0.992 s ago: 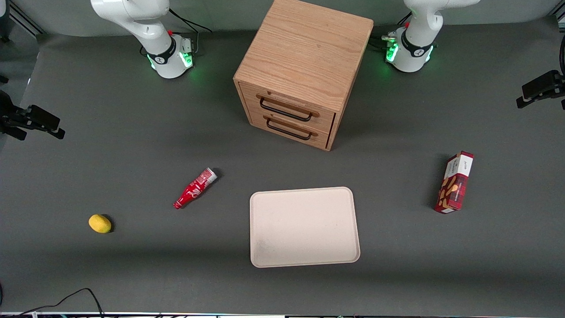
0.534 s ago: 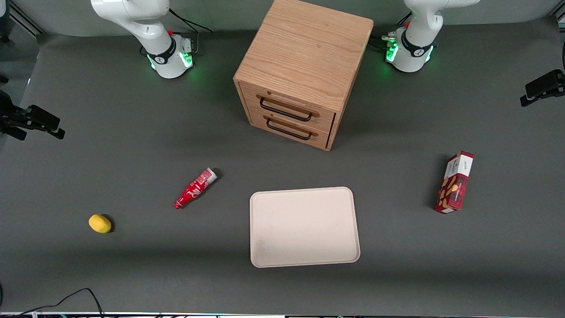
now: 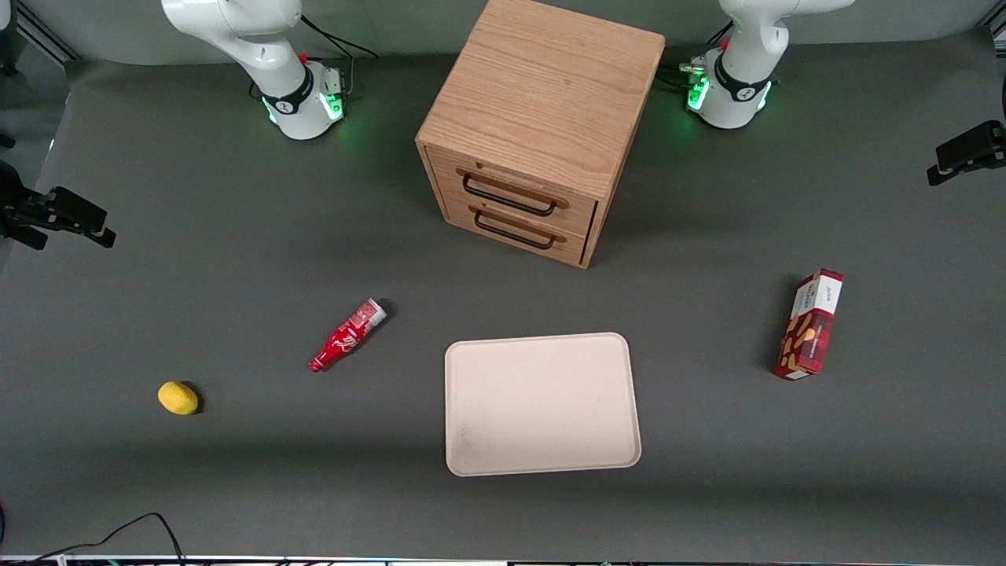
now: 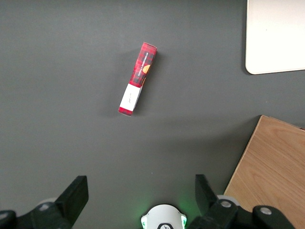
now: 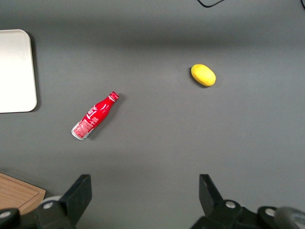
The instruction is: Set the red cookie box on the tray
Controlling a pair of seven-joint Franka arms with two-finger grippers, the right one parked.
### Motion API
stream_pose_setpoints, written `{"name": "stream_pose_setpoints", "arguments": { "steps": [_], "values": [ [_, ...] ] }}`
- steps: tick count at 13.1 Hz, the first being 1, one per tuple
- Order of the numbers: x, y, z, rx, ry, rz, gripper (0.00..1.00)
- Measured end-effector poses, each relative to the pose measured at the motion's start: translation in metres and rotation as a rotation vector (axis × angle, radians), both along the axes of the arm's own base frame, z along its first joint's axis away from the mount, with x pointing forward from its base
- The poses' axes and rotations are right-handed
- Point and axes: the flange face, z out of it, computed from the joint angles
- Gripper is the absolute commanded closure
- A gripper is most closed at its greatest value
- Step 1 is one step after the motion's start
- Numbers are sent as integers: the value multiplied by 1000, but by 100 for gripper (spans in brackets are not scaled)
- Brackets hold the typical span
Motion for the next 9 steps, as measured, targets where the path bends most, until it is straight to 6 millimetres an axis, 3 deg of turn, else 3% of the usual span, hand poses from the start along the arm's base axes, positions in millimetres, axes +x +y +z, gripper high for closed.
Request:
{"name": "stream_pose_setpoints", "arguments": {
  "steps": [6, 8, 9],
  "values": [
    [-2, 38, 7, 91, 2, -178, 0],
    [11, 49, -16, 79, 27, -274, 0],
    [25, 51, -43, 72, 48, -319, 0]
  ]
}}
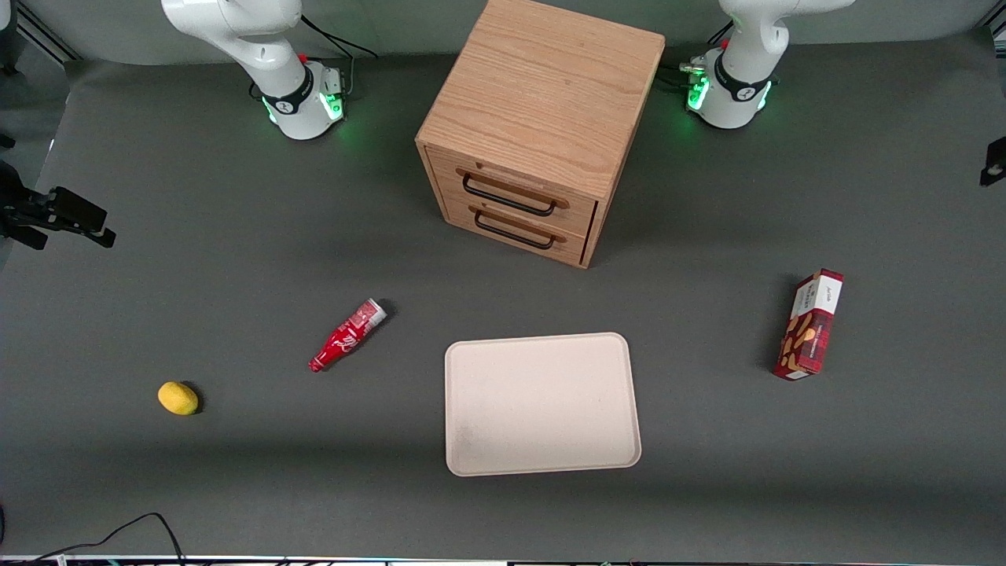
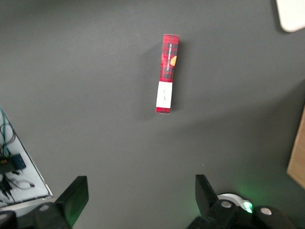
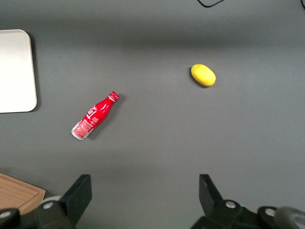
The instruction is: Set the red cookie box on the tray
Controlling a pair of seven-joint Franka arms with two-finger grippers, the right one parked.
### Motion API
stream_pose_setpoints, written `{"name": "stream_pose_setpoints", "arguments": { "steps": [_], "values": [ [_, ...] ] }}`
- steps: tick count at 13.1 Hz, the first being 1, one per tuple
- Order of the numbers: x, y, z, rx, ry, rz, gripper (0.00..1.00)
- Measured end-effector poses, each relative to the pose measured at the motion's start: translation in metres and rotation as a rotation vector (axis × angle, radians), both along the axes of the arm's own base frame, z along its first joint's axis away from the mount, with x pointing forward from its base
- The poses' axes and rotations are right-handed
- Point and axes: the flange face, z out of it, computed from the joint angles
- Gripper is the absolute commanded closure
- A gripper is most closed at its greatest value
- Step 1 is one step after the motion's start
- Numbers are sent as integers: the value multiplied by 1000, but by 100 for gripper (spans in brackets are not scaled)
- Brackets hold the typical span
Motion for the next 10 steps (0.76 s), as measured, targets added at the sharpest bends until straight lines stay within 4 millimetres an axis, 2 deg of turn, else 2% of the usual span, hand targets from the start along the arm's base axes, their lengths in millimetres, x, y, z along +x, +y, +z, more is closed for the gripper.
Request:
{"name": "stream_pose_setpoints", "arguments": {
  "steps": [3, 5, 7, 10],
  "values": [
    [40, -3, -115, -31, 58, -86, 0],
    [47, -5, -182, -60, 83, -110, 0],
    [48, -8, -232, -83, 116, -114, 0],
    [52, -13, -284, -111, 117, -116, 0]
  ]
}}
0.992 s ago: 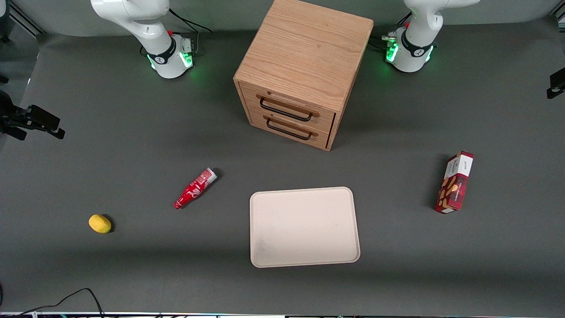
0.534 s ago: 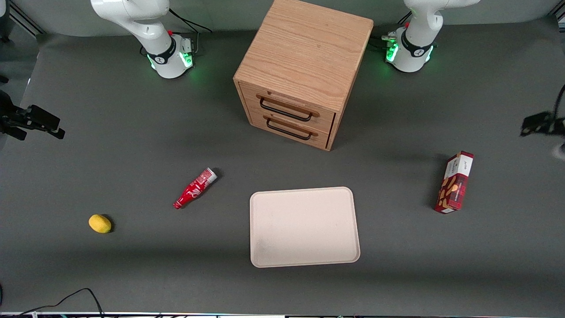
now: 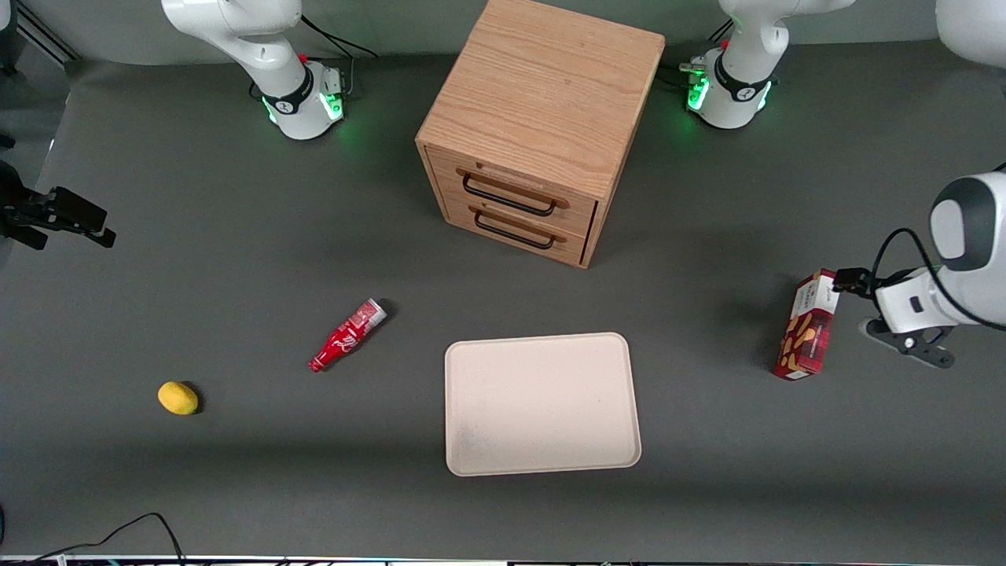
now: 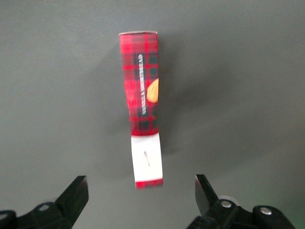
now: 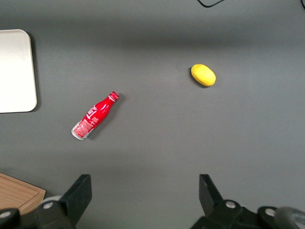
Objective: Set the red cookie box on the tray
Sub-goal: 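Lower the left gripper onto the red cookie box and close on it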
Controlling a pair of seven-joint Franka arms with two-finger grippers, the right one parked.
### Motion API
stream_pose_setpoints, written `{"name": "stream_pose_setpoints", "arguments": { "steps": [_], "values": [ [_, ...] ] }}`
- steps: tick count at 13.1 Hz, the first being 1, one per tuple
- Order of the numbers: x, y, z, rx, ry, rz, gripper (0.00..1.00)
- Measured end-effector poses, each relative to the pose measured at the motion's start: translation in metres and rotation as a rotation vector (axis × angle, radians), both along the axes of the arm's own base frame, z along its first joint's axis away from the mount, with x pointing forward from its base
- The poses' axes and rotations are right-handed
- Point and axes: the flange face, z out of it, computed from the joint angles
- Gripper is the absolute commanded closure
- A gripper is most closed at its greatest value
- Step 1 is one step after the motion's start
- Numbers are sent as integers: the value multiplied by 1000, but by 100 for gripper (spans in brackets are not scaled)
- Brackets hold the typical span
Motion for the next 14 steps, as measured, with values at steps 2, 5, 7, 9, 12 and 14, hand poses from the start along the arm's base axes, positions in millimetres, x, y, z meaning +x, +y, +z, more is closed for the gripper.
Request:
{"name": "stream_pose_setpoints", "arguments": {
  "steps": [2, 5, 7, 9, 12, 14],
  "values": [
    [-1, -2, -26, -4, -22, -12, 0],
    [0, -6, -61, -4, -39, -25, 0],
    [1, -8, -82, -4, -53, -30, 0],
    [2, -10, -99, -5, -59, -33, 0],
    [1, -10, -113, -9, -52, -29, 31],
    [0, -11, -120, -12, -56, -25, 91]
  ]
}}
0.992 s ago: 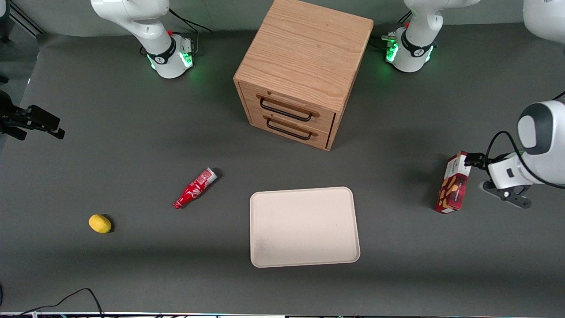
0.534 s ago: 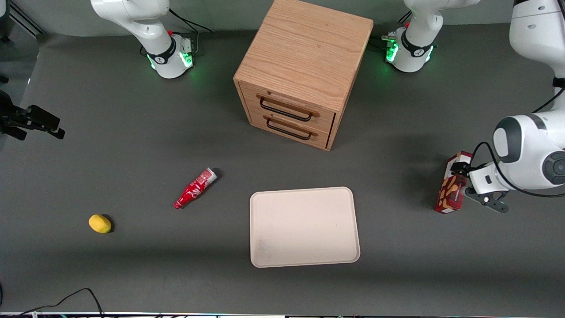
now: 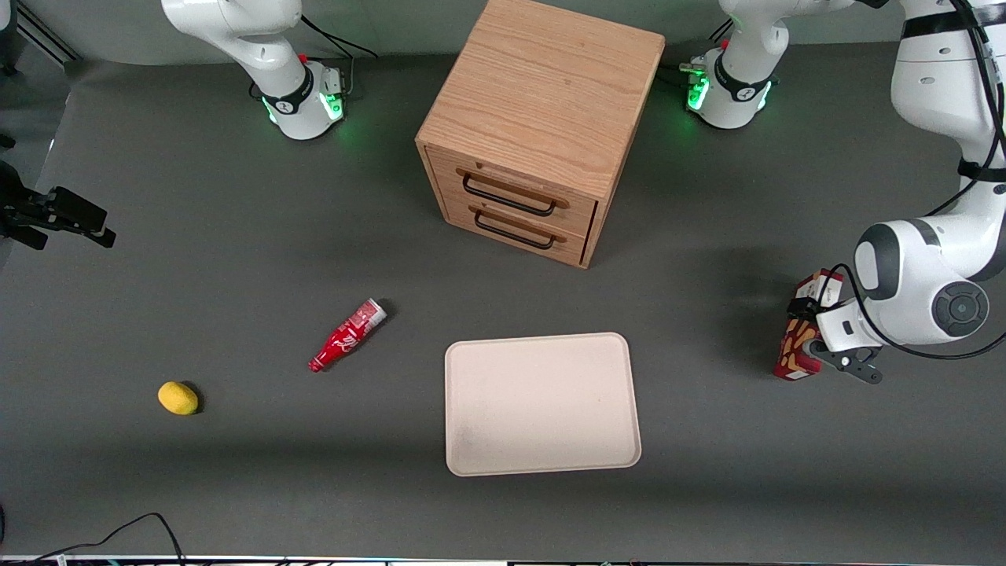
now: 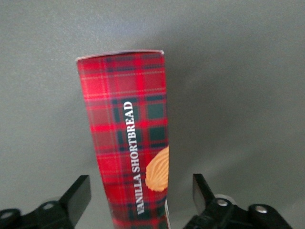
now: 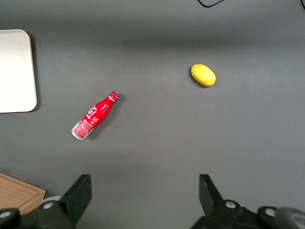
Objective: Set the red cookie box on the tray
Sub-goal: 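Lower the left gripper onto the red cookie box and close on it, then lift the red cookie box upright with the left gripper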
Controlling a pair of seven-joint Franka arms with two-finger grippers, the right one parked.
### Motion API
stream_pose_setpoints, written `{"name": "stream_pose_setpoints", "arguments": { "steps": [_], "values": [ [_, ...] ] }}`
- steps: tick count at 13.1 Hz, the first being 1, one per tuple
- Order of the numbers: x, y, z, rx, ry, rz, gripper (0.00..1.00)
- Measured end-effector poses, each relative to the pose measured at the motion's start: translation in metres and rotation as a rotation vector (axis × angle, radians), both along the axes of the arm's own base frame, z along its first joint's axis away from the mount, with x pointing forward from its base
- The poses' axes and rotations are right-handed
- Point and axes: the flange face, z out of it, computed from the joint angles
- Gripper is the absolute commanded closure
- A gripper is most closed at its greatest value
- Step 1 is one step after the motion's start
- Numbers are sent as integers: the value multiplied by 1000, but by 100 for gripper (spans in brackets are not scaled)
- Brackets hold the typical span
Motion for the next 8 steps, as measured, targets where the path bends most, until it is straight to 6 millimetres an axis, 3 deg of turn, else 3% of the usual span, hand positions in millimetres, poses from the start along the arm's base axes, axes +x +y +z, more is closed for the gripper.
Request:
{"name": "stream_pose_setpoints", "arguments": {
  "steps": [1, 8],
  "values": [
    [-1, 0, -4, -1, -2, 1, 100],
    [3, 1, 1, -2, -9, 5, 100]
  ]
}}
